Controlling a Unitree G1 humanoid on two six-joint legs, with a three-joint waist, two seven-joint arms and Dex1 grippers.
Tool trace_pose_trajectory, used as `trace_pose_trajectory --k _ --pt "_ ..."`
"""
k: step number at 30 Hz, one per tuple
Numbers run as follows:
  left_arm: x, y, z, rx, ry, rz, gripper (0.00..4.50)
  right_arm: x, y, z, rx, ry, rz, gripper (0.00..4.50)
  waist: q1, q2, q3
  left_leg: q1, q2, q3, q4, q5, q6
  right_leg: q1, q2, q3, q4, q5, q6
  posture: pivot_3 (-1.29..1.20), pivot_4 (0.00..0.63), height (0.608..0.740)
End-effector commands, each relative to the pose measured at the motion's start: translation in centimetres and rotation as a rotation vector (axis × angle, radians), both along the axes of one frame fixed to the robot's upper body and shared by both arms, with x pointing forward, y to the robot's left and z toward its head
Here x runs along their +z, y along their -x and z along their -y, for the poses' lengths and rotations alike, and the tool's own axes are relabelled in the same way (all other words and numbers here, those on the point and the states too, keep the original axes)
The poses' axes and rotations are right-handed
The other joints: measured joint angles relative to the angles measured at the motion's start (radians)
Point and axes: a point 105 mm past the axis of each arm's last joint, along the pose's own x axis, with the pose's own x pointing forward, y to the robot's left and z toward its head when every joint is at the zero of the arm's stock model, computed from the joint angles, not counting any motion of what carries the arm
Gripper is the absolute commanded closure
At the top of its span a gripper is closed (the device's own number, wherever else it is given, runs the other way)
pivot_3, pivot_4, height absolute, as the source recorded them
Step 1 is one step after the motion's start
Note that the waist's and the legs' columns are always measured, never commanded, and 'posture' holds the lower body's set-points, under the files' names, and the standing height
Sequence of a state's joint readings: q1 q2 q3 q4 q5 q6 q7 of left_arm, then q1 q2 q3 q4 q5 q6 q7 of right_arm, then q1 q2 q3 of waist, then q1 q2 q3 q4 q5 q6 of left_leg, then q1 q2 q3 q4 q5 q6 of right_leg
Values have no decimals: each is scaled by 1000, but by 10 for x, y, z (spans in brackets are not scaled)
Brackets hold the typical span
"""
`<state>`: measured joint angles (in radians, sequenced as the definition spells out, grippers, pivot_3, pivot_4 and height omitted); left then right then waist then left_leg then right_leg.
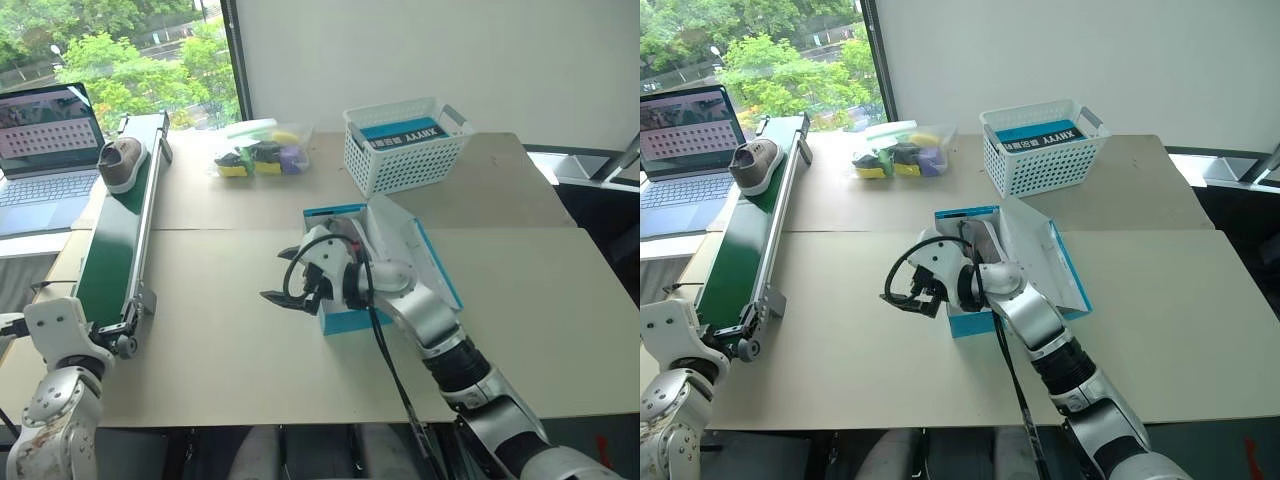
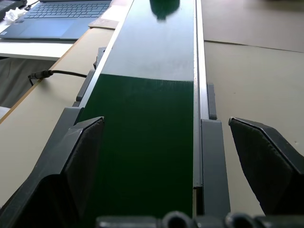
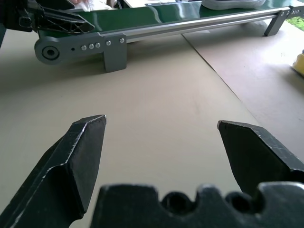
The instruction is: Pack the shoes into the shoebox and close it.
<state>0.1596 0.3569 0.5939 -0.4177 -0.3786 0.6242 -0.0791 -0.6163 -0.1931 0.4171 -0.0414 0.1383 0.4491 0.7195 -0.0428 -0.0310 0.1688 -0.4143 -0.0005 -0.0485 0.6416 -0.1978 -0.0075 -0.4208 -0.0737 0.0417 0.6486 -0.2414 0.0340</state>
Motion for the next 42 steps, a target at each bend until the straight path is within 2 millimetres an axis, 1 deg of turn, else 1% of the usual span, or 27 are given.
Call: trace_pose_trajectory --k 1,14,18,21,27,33,42 --pt "12 1 -7 14 -31 29 0 13 2 -6 -11 -57 19 65 -1 0 0 0 0 0 0 0 0 0 0 0 0 0 0 0 150 739" --pt "10 1 -7 3 -31 10 0 9 1 -9 -37 -36 41 65 0 -1 0 0 0 -1 0 0 0 0 0 0 0 0 0 0 150 739" --pt "4 -1 -5 -7 -10 -13 0 9 0 -9 -47 -39 45 65 0 -1 0 0 0 -1 0 0 0 0 0 0 0 0 0 0 150 739" --pt "3 -1 -4 -9 -11 -18 0 9 0 -10 -51 -43 43 65 0 -1 0 0 0 -1 0 0 0 0 0 0 0 0 0 0 150 739" --pt "5 -2 -9 9 -7 -11 0 9 -3 -9 -67 -49 42 65 1 -1 0 0 0 -1 0 0 0 0 0 0 0 0 0 0 150 739" --pt "4 4 -16 40 -19 -17 0 8 -4 -9 -78 -49 40 65 0 -1 0 0 0 -1 0 0 0 0 0 0 0 0 0 0 150 739" --pt "4 7 -26 95 -36 -25 0 7 -6 -5 -99 -50 36 65 0 -1 -1 0 0 -2 0 0 0 0 -1 0 0 0 0 0 150 739"
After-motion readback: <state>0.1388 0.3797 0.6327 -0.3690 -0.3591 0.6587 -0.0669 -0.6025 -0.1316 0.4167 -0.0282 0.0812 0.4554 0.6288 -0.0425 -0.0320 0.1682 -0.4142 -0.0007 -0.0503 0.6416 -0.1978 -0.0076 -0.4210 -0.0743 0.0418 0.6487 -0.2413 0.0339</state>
